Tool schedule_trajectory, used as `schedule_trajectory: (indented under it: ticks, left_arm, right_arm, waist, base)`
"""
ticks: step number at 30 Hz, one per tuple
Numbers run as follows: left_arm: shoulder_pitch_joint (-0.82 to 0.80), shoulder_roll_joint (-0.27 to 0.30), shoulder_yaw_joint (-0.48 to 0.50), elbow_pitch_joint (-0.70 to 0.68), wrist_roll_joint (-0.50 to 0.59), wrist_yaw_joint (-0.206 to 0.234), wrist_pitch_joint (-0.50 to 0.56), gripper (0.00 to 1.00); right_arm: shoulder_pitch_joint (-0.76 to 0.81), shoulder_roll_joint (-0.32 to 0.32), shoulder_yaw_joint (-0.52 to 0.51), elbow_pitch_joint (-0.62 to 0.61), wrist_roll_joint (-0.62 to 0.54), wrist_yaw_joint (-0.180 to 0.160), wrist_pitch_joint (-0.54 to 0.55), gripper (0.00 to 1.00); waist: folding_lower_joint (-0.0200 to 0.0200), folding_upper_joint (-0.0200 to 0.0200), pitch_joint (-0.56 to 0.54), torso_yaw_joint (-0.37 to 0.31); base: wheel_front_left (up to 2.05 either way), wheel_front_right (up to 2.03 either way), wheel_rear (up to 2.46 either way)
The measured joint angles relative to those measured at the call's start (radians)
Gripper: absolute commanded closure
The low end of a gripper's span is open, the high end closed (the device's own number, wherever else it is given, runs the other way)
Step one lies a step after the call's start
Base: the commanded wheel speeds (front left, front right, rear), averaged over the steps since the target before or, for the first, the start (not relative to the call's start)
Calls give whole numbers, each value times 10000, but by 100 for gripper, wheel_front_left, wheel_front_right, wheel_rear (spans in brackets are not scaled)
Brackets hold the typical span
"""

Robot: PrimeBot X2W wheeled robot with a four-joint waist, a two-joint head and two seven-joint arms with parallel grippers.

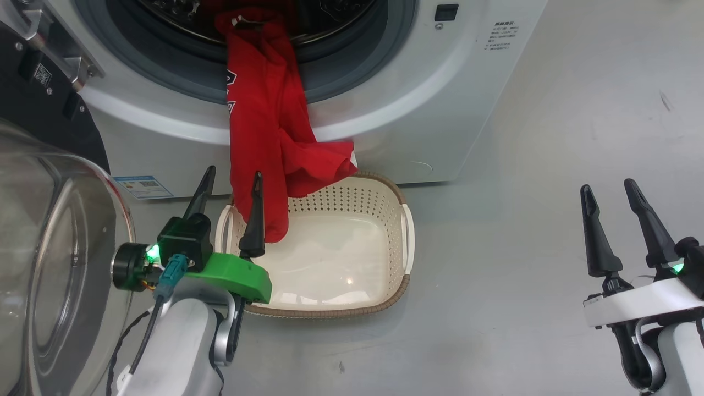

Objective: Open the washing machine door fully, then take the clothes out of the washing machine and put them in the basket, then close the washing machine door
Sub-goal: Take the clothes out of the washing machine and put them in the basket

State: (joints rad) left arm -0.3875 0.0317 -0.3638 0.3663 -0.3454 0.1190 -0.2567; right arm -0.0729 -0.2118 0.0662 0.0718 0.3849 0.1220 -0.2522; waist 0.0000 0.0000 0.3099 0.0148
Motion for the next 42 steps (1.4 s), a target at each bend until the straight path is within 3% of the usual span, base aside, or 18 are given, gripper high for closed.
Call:
schedule_trajectory:
  ticks: [12,42]
  left_arm:
    - [1256,13,117,-353,42,0,0,0]
    - [2023,19,261,-846,125,0,4,0]
  right_arm:
    - [450,209,65,8,-130,0,0,0]
    - [674,324,318,-10,-268,0,0,0]
  waist:
    - [0,0,-455,160]
    - [0,0,-746,76]
  base:
    - [0,0,0]
    - [0,0,0]
